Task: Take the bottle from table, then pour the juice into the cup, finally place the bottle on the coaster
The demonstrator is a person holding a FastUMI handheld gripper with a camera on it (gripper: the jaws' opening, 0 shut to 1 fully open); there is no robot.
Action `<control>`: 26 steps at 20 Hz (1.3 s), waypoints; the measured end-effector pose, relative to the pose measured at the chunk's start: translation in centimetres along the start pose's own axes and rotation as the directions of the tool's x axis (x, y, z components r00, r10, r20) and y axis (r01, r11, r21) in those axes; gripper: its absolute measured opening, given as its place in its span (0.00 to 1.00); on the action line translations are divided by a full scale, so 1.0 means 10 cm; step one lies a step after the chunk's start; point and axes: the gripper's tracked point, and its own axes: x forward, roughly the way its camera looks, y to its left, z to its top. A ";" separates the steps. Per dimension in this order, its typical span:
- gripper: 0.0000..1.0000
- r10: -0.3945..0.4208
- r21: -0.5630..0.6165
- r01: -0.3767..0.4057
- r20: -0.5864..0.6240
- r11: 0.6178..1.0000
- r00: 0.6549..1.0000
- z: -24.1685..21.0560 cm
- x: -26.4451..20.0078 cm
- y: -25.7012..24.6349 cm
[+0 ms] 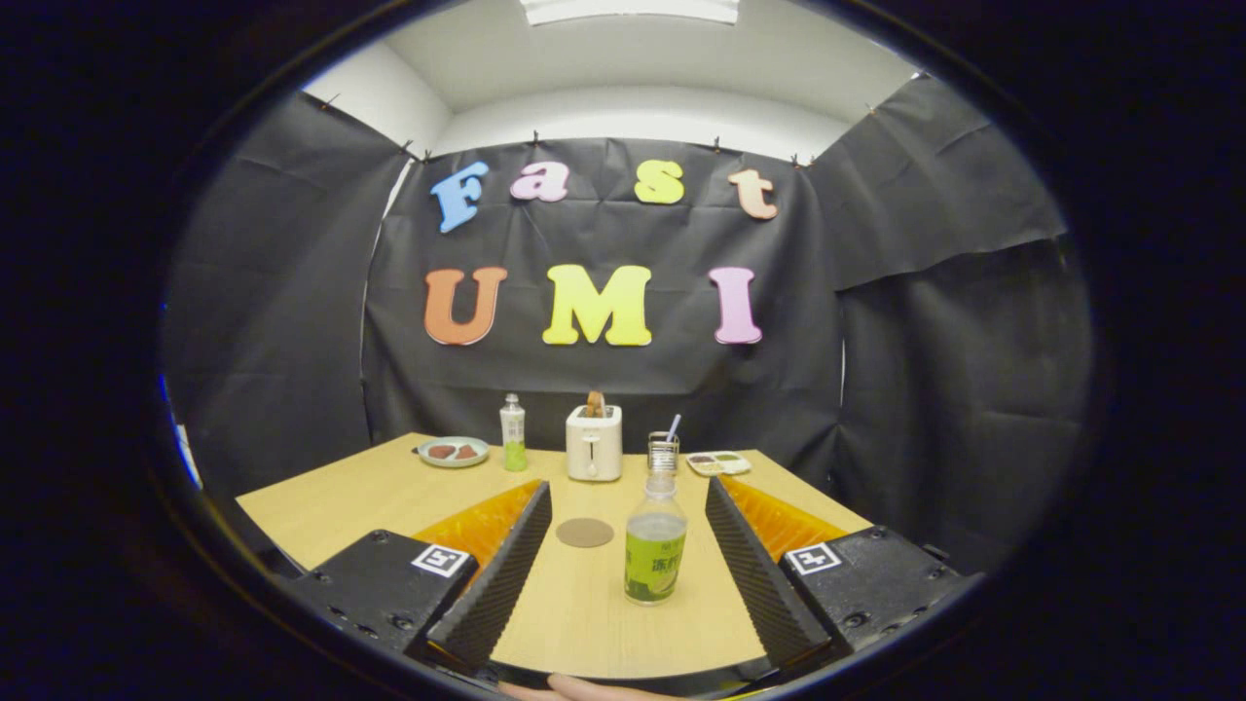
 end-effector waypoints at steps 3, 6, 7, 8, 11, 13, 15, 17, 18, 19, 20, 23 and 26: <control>1.00 0.014 -0.039 -0.015 -0.017 0.999 1.000 -0.17 0.23 0.02; 1.00 0.024 -0.051 -0.024 -0.001 0.998 1.000 -0.30 0.44 -0.04; 1.00 0.031 -0.048 -0.031 -0.010 0.998 0.999 -0.35 0.53 -0.05; 1.00 0.035 -0.040 -0.036 -0.023 0.999 0.999 -0.41 0.61 -0.09; 1.00 0.023 -0.009 -0.023 -0.065 1.000 0.998 -0.59 0.84 -0.25; 1.00 0.027 0.004 -0.026 -0.104 1.000 0.994 -0.72 0.99 -0.30; 1.00 0.042 0.013 -0.040 -0.151 0.999 0.988 -0.85 1.15 -0.33; 1.00 0.049 0.029 -0.044 -0.194 0.999 0.980 -0.96 1.29 -0.39; 1.00 0.063 0.042 -0.055 -0.201 0.998 0.978 -0.98 1.34 -0.38; 1.00 0.067 0.051 -0.058 -0.208 0.997 0.976 -1.00 1.38 -0.38; 1.00 0.063 0.055 -0.053 -0.211 0.997 0.975 -1.03 1.43 -0.40; 1.00 0.065 0.056 -0.056 -0.190 0.997 0.980 -0.99 1.49 -0.42; 1.00 0.058 0.032 -0.055 -0.120 0.998 0.991 -0.88 1.47 -0.41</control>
